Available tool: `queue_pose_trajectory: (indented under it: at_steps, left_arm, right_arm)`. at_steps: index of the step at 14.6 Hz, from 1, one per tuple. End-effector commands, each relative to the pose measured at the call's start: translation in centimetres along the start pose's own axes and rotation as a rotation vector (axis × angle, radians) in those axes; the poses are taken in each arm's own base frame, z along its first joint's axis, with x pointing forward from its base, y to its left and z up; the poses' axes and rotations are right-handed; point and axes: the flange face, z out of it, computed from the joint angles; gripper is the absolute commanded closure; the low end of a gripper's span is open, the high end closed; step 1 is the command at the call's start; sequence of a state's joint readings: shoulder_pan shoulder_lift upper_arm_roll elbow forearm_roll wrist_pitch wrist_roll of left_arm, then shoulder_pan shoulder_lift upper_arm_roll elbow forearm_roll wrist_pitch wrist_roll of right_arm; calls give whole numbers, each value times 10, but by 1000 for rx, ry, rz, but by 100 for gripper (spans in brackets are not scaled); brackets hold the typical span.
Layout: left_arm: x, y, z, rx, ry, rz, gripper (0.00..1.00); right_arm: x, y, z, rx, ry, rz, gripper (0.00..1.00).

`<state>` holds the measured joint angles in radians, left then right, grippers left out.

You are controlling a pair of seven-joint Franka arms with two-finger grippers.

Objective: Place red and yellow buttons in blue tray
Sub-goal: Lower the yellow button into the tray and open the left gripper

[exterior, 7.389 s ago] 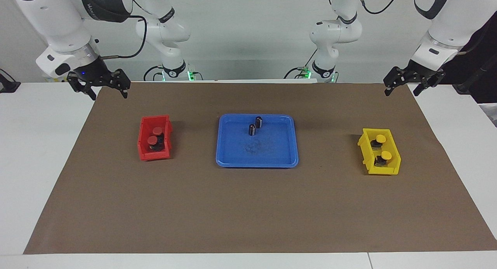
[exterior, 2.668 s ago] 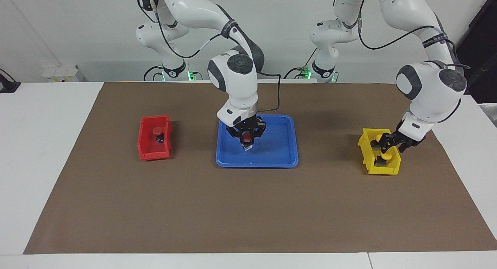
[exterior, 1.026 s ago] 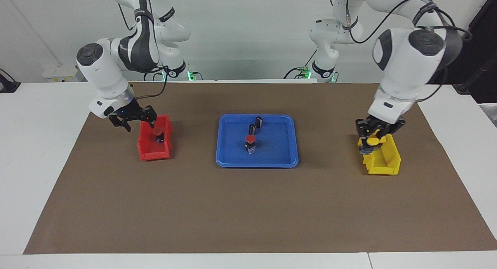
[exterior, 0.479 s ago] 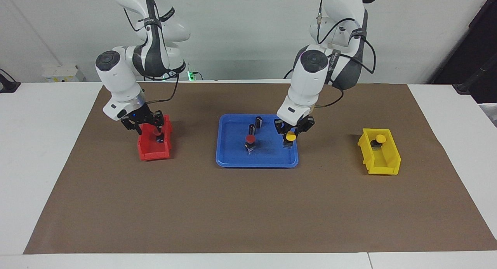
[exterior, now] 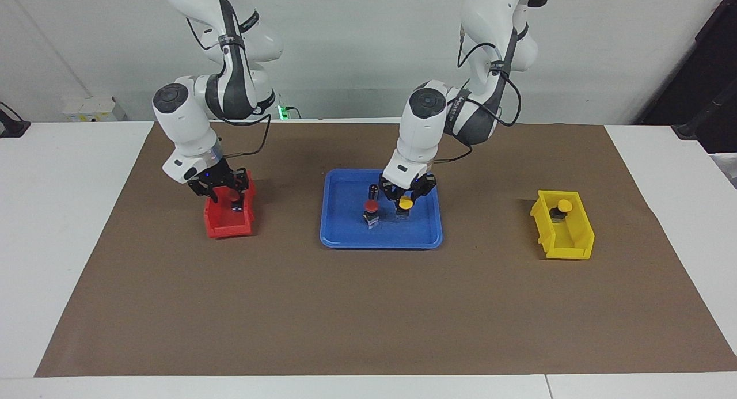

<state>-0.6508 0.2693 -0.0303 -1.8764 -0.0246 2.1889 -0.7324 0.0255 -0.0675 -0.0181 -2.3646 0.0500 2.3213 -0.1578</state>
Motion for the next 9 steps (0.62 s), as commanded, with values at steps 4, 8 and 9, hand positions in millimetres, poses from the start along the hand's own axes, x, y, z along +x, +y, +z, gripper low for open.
queue_pose_trajectory:
  at_steps: [4, 8, 9]
  left_arm:
    - [7, 1, 19, -29, 23, -37, 59]
    - [13, -7, -30, 12, 43, -47, 22]
    - [15, -11, -53, 15, 45, -52, 19]
  right_arm:
    - [-9, 3, 5, 9, 15, 3, 27]
    - [-18, 6, 11, 11, 0, -4, 37]
    - [-18, 6, 10, 11, 2, -4, 44]
